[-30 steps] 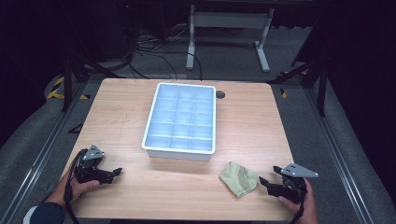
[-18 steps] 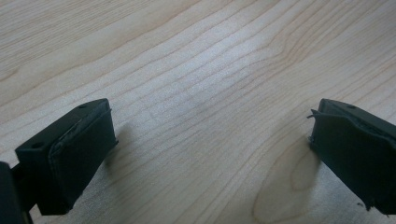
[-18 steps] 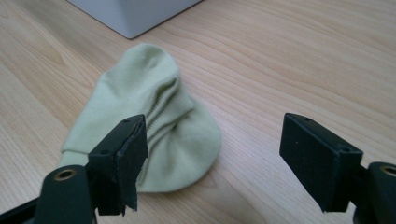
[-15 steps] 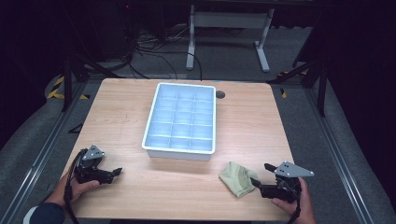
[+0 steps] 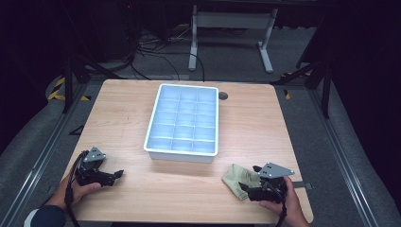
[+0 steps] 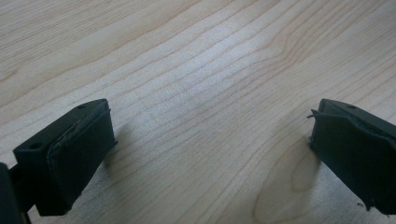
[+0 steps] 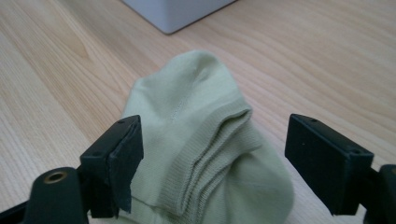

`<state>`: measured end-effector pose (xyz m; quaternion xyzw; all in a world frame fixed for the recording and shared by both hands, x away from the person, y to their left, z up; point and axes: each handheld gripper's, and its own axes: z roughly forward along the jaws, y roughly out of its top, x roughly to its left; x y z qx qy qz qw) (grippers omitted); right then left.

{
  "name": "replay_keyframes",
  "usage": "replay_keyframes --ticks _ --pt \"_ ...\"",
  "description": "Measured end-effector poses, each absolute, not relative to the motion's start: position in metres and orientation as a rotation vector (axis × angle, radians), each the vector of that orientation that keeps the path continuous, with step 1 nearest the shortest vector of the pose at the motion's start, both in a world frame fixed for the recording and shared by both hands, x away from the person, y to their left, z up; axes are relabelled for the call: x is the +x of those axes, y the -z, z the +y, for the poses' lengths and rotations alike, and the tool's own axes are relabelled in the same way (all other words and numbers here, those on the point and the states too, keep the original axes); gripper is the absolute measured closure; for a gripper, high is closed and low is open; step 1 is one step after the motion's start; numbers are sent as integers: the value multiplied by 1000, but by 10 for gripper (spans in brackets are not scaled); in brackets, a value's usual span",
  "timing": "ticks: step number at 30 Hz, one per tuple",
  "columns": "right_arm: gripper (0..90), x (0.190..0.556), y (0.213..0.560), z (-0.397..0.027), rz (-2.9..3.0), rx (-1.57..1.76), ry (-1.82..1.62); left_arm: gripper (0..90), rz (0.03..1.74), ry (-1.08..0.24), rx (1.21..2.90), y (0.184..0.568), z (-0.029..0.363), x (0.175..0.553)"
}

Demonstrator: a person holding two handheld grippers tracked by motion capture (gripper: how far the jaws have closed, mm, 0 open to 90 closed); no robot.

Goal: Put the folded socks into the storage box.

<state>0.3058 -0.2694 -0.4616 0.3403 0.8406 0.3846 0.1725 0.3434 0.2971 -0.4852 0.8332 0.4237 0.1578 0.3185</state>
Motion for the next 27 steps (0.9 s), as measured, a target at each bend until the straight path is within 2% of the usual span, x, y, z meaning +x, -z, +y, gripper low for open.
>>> replay_keyframes --ticks 4,6,12,19,21,27 --pt "208 311 472 -265 2403 985 -1035 1 1115 -415 2192 485 297 343" --pt "170 315 477 -266 2397 1012 -1028 1 1116 -414 2192 485 297 343" --pt "137 320 480 -269 2394 1066 -1045 2 1115 -419 2192 485 297 343" --pt "153 323 481 -271 2422 1094 -1062 3 1116 -418 2192 485 297 343" --pt "186 322 481 -270 2430 1079 -1066 3 1114 -420 2193 485 297 343" --pt "397 318 480 -271 2476 992 -1127 3 1116 -419 2192 485 297 343"
